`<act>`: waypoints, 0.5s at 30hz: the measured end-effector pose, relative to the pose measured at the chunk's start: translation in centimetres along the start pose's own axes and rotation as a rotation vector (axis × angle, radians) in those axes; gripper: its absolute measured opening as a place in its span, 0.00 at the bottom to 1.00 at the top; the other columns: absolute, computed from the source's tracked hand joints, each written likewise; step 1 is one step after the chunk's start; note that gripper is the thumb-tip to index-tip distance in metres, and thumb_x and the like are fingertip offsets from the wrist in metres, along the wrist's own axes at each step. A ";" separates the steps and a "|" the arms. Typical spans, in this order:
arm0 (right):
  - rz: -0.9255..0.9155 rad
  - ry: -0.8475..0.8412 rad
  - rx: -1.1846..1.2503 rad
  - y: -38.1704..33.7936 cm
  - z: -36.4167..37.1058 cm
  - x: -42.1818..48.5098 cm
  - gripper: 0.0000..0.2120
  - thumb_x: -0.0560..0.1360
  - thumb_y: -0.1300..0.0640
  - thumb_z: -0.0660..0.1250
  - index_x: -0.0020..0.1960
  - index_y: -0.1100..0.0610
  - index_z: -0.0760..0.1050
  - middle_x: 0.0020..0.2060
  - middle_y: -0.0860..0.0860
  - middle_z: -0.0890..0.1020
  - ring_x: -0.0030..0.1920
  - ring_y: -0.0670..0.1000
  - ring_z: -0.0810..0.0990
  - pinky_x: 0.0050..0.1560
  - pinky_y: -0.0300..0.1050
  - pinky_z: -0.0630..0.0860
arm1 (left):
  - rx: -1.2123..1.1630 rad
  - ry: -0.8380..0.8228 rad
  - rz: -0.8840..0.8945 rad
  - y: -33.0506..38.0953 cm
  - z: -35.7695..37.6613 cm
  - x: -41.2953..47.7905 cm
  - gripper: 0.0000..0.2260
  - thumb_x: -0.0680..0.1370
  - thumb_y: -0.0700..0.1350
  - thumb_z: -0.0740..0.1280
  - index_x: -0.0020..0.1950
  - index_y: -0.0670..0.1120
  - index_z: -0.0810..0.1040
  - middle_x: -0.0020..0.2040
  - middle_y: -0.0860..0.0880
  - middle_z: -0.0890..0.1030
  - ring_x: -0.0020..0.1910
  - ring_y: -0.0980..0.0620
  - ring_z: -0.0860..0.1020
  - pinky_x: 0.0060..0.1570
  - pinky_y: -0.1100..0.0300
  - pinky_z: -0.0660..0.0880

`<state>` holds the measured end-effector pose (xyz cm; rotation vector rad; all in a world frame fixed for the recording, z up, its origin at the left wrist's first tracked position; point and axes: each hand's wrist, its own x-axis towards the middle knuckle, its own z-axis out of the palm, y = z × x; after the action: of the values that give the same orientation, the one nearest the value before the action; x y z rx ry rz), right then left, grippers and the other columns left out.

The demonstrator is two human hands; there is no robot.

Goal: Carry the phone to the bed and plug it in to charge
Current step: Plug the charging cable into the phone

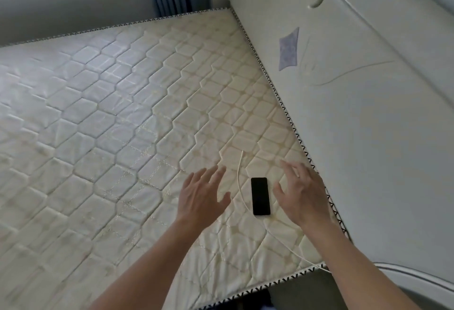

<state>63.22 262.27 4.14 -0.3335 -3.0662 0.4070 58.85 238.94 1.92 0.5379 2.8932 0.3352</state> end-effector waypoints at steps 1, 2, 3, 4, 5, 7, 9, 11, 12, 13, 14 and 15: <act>-0.004 -0.011 -0.012 0.3 1.5 0.6 0.23 0.73 0.50 0.66 0.66 0.56 0.75 0.59 0.56 0.80 0.58 0.59 0.78 0.61 0.55 0.74 | 0.001 -0.023 -0.006 -0.5 1.4 0.5 0.30 0.78 0.63 0.58 0.79 0.55 0.59 0.77 0.54 0.67 0.75 0.50 0.65 0.75 0.51 0.61; -0.010 -0.014 -0.017 0.7 3.2 1.1 0.23 0.73 0.49 0.65 0.66 0.55 0.75 0.59 0.55 0.80 0.58 0.59 0.78 0.61 0.55 0.74 | 0.000 -0.038 -0.010 -1.1 3.1 1.1 0.30 0.78 0.63 0.57 0.79 0.55 0.60 0.77 0.54 0.67 0.75 0.51 0.65 0.74 0.51 0.61; -0.016 -0.019 -0.018 1.2 5.1 1.6 0.23 0.73 0.48 0.64 0.66 0.55 0.75 0.59 0.55 0.80 0.57 0.58 0.78 0.60 0.54 0.74 | -0.001 -0.046 -0.018 -1.7 5.1 1.5 0.30 0.77 0.63 0.57 0.78 0.55 0.61 0.77 0.54 0.68 0.75 0.51 0.66 0.74 0.51 0.62; -0.025 -0.022 -0.022 1.8 7.2 2.1 0.23 0.73 0.46 0.62 0.66 0.54 0.75 0.59 0.54 0.80 0.57 0.58 0.79 0.60 0.54 0.74 | 0.000 -0.057 -0.023 -2.4 7.2 2.2 0.30 0.77 0.63 0.56 0.78 0.55 0.61 0.77 0.54 0.68 0.74 0.51 0.66 0.73 0.51 0.63; -0.029 -0.035 -0.023 2.4 9.3 2.7 0.24 0.73 0.46 0.61 0.65 0.54 0.75 0.58 0.54 0.80 0.57 0.58 0.79 0.59 0.54 0.74 | -0.007 -0.082 -0.027 -3.0 9.5 2.9 0.31 0.76 0.64 0.55 0.78 0.56 0.61 0.77 0.54 0.68 0.75 0.51 0.66 0.73 0.51 0.63; -0.036 -0.074 -0.017 3.9 13.7 3.4 0.23 0.73 0.48 0.65 0.65 0.55 0.75 0.58 0.55 0.81 0.57 0.58 0.79 0.60 0.55 0.75 | -0.003 -0.146 -0.026 -4.2 14.1 4.1 0.31 0.76 0.64 0.55 0.79 0.56 0.60 0.77 0.54 0.67 0.75 0.50 0.65 0.74 0.50 0.62; -0.036 -0.115 -0.015 5.2 17.8 3.9 0.22 0.73 0.50 0.68 0.65 0.56 0.76 0.57 0.56 0.81 0.56 0.59 0.79 0.60 0.56 0.75 | 0.008 -0.174 -0.023 -5.3 18.5 5.1 0.31 0.76 0.63 0.57 0.78 0.56 0.61 0.77 0.54 0.67 0.76 0.50 0.65 0.74 0.50 0.62; -0.025 -0.162 -0.020 6.3 21.2 4.5 0.22 0.73 0.51 0.69 0.65 0.56 0.75 0.57 0.56 0.81 0.56 0.59 0.79 0.59 0.56 0.75 | 0.008 -0.206 -0.007 -6.3 22.4 6.1 0.31 0.76 0.63 0.58 0.78 0.56 0.61 0.78 0.53 0.66 0.76 0.50 0.64 0.74 0.50 0.62; -0.022 -0.184 -0.022 6.6 22.8 4.8 0.22 0.73 0.50 0.68 0.66 0.56 0.75 0.57 0.56 0.80 0.56 0.58 0.78 0.59 0.56 0.75 | 0.018 -0.226 -0.003 -6.8 24.1 6.6 0.31 0.76 0.63 0.59 0.78 0.56 0.61 0.79 0.53 0.64 0.77 0.49 0.63 0.74 0.50 0.61; -0.024 -0.203 -0.025 6.8 24.4 5.3 0.23 0.73 0.50 0.68 0.66 0.55 0.74 0.57 0.55 0.80 0.56 0.58 0.78 0.59 0.55 0.75 | 0.024 -0.241 -0.004 -7.5 25.7 7.1 0.32 0.76 0.63 0.59 0.78 0.56 0.60 0.80 0.52 0.61 0.78 0.48 0.60 0.75 0.49 0.60; -0.027 -0.221 -0.027 6.9 25.8 5.8 0.23 0.73 0.50 0.67 0.66 0.54 0.74 0.56 0.54 0.80 0.56 0.57 0.78 0.59 0.55 0.75 | 0.022 -0.245 -0.008 -8.2 27.2 7.8 0.33 0.76 0.63 0.60 0.79 0.56 0.59 0.82 0.51 0.57 0.80 0.47 0.57 0.76 0.47 0.59; -0.032 -0.239 -0.025 6.9 27.2 6.4 0.23 0.73 0.49 0.67 0.66 0.54 0.73 0.56 0.54 0.80 0.56 0.57 0.78 0.59 0.55 0.74 | 0.021 -0.243 -0.019 -9.0 28.6 8.6 0.35 0.75 0.64 0.62 0.80 0.56 0.57 0.83 0.51 0.52 0.81 0.45 0.52 0.77 0.45 0.58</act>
<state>56.77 263.24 -23.87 -0.2532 -3.3068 0.4366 54.16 239.32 -28.85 0.5150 2.6682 0.2195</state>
